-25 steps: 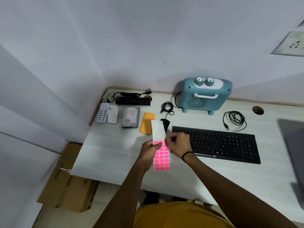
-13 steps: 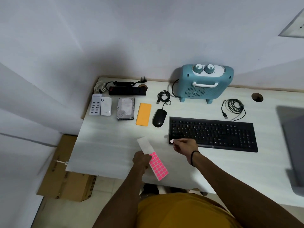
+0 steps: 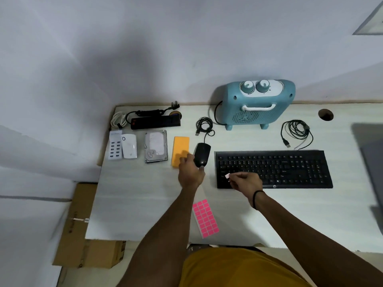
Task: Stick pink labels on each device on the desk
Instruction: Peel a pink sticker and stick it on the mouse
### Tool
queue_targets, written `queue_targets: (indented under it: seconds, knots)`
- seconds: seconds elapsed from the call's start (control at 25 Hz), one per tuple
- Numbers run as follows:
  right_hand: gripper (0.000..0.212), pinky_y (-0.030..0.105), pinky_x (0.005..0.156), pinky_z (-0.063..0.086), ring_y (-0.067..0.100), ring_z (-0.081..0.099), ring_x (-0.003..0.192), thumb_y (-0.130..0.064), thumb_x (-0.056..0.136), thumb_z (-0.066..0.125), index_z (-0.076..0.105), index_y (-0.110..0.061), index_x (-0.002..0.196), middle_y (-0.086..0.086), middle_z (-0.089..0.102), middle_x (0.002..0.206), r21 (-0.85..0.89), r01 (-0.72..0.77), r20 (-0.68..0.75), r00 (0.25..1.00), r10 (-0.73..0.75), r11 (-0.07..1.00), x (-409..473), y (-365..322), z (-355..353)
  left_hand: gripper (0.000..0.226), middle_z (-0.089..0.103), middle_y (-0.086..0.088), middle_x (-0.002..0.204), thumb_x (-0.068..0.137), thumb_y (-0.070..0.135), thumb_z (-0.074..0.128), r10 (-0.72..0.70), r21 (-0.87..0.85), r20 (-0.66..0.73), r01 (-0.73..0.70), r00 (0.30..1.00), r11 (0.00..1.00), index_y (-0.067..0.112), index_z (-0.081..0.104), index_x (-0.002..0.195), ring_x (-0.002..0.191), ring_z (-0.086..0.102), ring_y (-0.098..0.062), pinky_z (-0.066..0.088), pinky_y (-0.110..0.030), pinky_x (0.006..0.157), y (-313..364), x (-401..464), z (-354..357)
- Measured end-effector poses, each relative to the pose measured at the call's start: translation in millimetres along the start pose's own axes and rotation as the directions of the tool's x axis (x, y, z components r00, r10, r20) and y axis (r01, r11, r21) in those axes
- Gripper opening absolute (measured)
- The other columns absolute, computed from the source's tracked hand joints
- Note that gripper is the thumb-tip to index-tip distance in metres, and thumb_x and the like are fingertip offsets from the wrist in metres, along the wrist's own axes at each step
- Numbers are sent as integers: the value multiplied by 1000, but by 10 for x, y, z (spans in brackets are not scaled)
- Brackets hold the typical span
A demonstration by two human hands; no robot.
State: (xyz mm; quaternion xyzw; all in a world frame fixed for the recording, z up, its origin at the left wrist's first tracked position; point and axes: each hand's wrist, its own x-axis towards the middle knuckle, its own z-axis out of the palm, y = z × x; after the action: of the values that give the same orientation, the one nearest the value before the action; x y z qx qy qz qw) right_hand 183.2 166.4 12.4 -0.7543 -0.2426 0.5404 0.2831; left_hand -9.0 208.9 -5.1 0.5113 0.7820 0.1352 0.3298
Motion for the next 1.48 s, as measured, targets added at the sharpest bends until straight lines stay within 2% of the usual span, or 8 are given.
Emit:
queue_targets:
  seconds: [0.4,0.64,0.68,0.76,0.84,0.92,1.16,1.48]
  knots:
    - [8,31,85,58,15,64,61,-23,74,80,81,-16,75,6,71,66,118,-7,-150,988,25,993,15,-64,-262,79,27,-30,153,85,9,70,58,307,201,-120,978,944,31,28,150,145,26,-45,42,-49,111,340,701,202]
    - [15,43,88,60,19,66,69,-15,83,75,79,-13,69,11,73,73,160,-34,-136,989,56,987,-9,-17,-74,70,48,-11,148,95,28,58,-42,-227,168,81,985,970,34,23,155,123,55,-37,53,-50,100,225,607,68]
    - [16,42,86,60,19,66,69,-15,84,75,78,-13,68,12,74,75,155,-26,-140,989,49,988,-30,-42,-60,63,51,-9,143,97,27,53,-101,-430,243,200,965,881,37,27,154,118,58,-35,57,-50,94,231,515,44]
    - [15,38,83,61,19,66,71,-14,85,74,76,-13,70,15,74,80,185,3,-148,989,25,983,-80,-162,-51,54,55,-11,131,99,21,42,-116,-736,486,477,866,481,34,38,150,104,59,-32,60,-44,78,266,301,-36]
    - [12,36,81,60,20,68,73,-17,84,75,76,-13,73,12,75,81,211,82,-149,987,-51,974,-97,-402,-29,49,63,-23,115,98,22,37,-21,-785,611,609,791,113,23,47,146,83,60,-32,56,-35,65,346,115,-221]
    - [10,31,78,60,13,70,69,-24,83,76,78,-16,79,4,77,76,85,258,-165,956,-241,962,-123,-704,4,47,66,-31,110,97,25,33,75,-769,634,638,769,-34,14,52,140,72,58,-30,51,-30,57,396,-25,-402]
    - [10,15,67,54,5,66,70,-26,90,70,76,-18,89,-9,71,74,-260,751,7,630,-777,607,-481,-1259,153,66,58,-32,118,92,28,32,298,-795,564,604,770,-59,4,36,153,59,56,-26,45,-25,47,533,-509,-736]
    - [9,19,85,44,18,63,88,-10,92,67,74,-9,97,1,75,95,-378,924,203,149,-968,63,-576,-1353,-23,74,62,-34,106,86,31,36,403,-839,491,544,773,-22,0,30,153,52,51,-23,37,-23,41,656,-748,-919]
